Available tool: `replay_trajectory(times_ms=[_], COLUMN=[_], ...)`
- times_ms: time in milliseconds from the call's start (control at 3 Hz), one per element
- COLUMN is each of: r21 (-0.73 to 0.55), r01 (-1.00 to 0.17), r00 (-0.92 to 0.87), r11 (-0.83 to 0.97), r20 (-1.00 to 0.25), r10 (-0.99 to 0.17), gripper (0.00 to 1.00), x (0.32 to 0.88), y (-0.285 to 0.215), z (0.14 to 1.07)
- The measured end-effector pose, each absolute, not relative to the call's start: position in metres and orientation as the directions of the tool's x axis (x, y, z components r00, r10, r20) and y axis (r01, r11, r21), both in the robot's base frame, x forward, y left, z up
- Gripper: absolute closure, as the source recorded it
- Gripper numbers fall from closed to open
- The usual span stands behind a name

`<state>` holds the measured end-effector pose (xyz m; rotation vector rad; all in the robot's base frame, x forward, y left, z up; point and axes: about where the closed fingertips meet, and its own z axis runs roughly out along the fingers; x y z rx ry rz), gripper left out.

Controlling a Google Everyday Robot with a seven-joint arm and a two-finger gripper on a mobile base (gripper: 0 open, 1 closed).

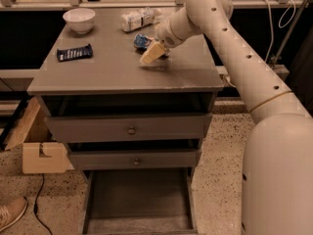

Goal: Pick redbull can from bottom drawer and place on counter

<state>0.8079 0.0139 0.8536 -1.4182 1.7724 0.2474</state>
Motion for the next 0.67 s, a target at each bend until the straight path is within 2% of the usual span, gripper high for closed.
replay_trajectory(times_ms=[667], r21=[-0.342], r01=[-0.858], r00=[0.004], r11=[0.384], r20=[-0.752], r10=[-0.659], gripper=[0.00], x=[0.797], y=[-0.021], z=[0.879])
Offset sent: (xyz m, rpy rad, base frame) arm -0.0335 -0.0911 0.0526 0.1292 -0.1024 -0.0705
